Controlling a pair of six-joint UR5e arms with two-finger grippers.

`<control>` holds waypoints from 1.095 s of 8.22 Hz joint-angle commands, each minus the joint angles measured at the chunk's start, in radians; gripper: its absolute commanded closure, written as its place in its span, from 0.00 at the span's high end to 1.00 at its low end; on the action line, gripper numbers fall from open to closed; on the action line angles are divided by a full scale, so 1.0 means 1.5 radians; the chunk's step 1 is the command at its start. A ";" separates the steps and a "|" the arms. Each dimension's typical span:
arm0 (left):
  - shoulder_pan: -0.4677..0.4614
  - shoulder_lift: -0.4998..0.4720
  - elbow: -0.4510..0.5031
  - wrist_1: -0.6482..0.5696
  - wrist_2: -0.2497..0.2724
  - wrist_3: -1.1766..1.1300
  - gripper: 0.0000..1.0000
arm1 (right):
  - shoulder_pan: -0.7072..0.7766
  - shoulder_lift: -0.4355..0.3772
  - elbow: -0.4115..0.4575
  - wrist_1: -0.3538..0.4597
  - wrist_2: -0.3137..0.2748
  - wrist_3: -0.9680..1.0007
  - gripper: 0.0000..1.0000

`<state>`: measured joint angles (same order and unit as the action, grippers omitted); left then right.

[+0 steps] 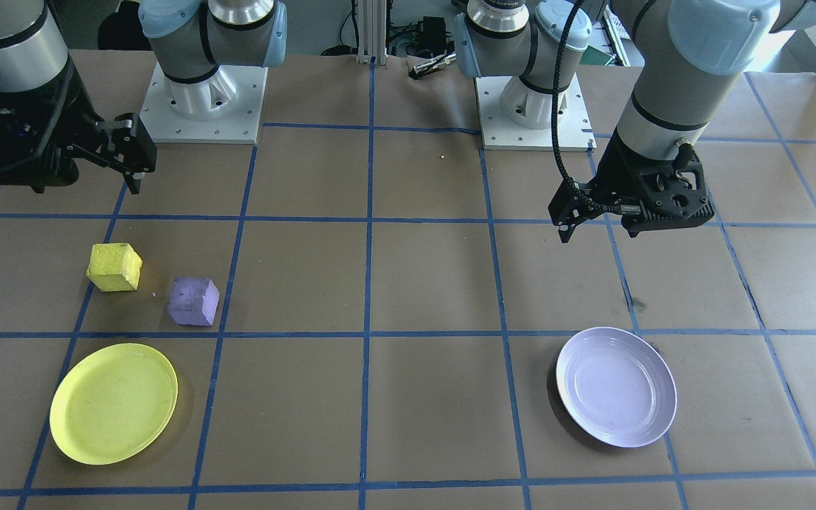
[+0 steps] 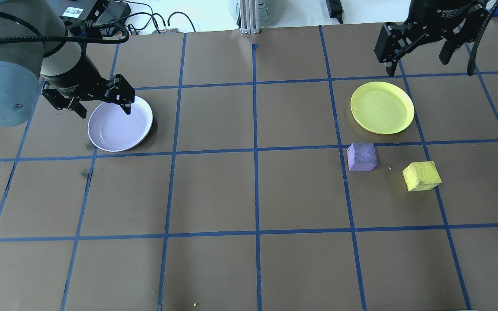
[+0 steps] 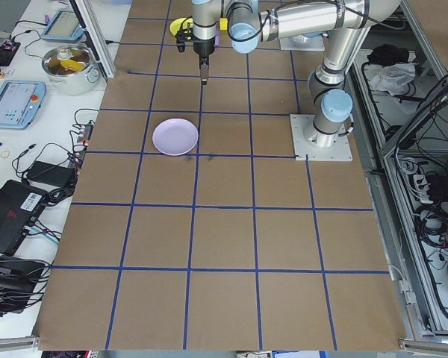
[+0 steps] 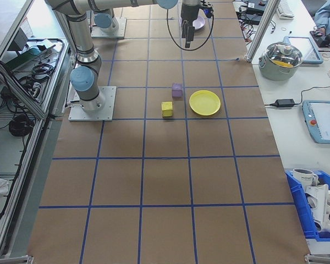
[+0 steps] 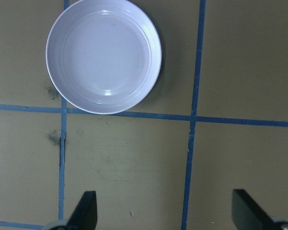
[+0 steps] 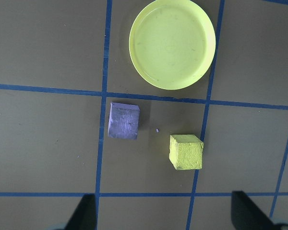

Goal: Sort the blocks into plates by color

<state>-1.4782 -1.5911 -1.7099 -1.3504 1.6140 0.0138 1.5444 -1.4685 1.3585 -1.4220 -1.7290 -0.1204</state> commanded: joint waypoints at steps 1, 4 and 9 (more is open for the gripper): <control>0.000 -0.007 0.000 -0.003 0.001 0.000 1.00 | -0.031 0.011 0.002 -0.021 0.002 -0.025 1.00; 0.000 -0.005 0.000 -0.001 0.001 0.000 1.00 | -0.074 0.018 0.029 -0.053 0.022 -0.047 1.00; 0.000 -0.011 -0.001 -0.004 0.000 -0.001 1.00 | -0.172 0.023 0.313 -0.284 0.023 -0.189 0.97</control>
<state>-1.4787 -1.6067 -1.7117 -1.3558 1.6141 0.0127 1.3065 -1.4316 1.7174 -1.7656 -1.7000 -0.3455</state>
